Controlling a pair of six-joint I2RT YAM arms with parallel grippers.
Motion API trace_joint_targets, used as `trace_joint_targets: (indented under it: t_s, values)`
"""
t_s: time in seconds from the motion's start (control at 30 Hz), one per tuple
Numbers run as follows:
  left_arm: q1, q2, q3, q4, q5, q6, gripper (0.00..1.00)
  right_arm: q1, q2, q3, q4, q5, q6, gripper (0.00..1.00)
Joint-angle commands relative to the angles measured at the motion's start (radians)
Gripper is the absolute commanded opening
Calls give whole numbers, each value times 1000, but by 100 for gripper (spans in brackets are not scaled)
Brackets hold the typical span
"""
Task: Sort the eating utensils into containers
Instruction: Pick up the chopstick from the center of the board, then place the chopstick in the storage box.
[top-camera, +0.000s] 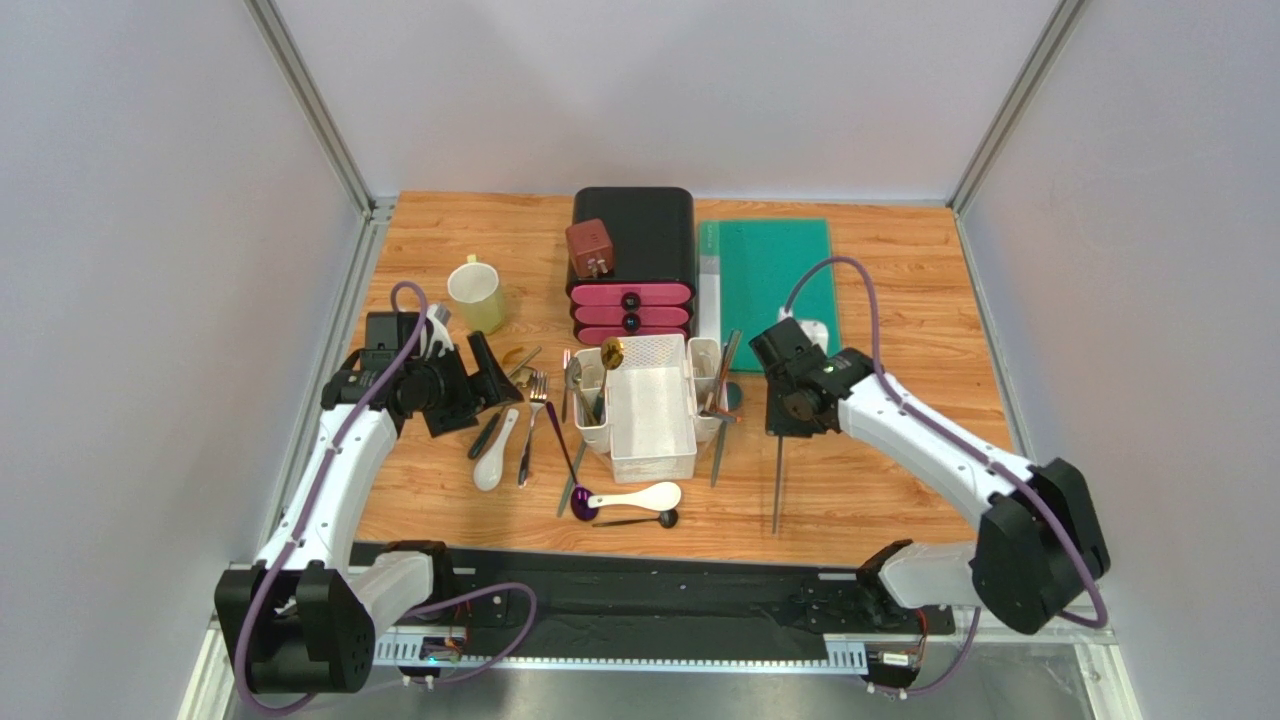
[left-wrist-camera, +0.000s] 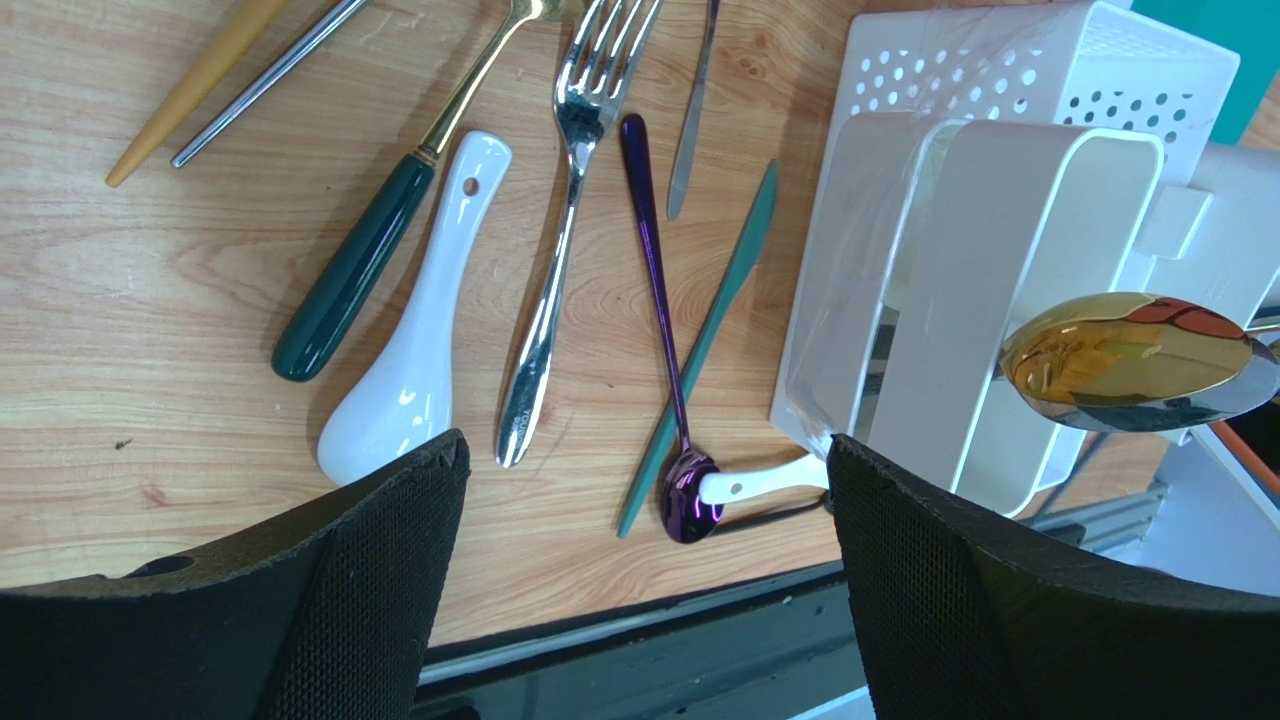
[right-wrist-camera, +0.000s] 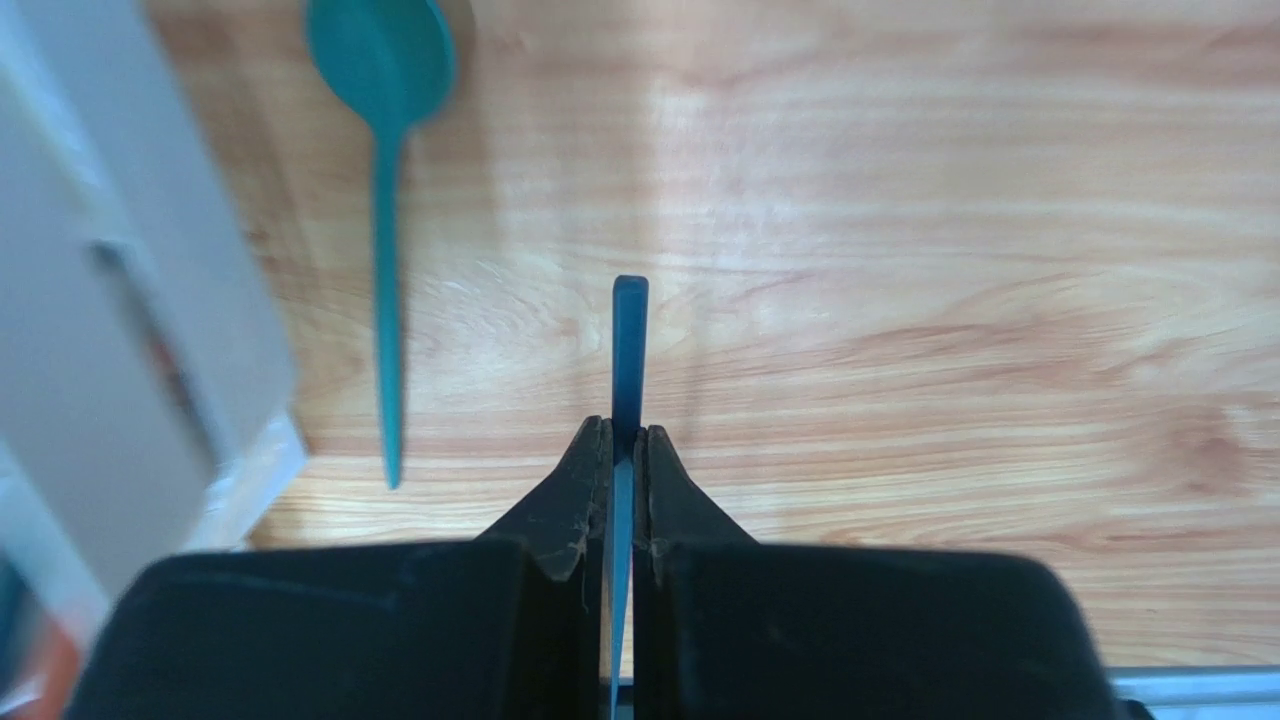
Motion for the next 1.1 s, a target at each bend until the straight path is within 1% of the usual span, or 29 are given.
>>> trace_joint_targets:
  t_s: [0.0,0.1,0.17,0.23,0.33,0.5,0.63,0.7,0.73,0.77,0.8,0.87,1.07]
  values:
    - [-5,-11,3,19,0,-8,94,-4,-86,192,-53,115,-57,0]
    - [-3,-8,3,19,0,-8,94,-4,-119,312,-15,119,-100,0]
    - [-5,-8,1,18,1,-6,94,-2,-127,356,16,111,-121,0]
    - [-5,-10,3,16,3,-6,94,-2,-124,423,45,105,-140,0]
    - [-3,-13,3,13,-2,-8,94,-1,-104,523,44,96,-175,0]
    - [-3,-11,3,15,-2,-8,94,9,-99,592,113,45,-206,0]
    - [-3,-11,3,16,-3,-9,94,47,-109,566,209,26,-226,0]
    - [-5,-10,1,15,-5,-9,94,77,-122,516,289,16,-242,0]
    - [-5,-7,1,16,-5,-9,93,94,-133,485,326,2,-282,0]
    - [-5,-7,1,16,-5,-9,94,116,-145,415,417,19,-307,0]
    - [-5,-7,3,16,-5,-9,94,159,-171,370,465,46,-336,0]
    - [-5,-8,1,13,-5,-8,94,171,-187,294,550,77,-344,0]
    - [-5,-10,3,15,-8,-11,94,187,-187,235,585,125,-356,0]
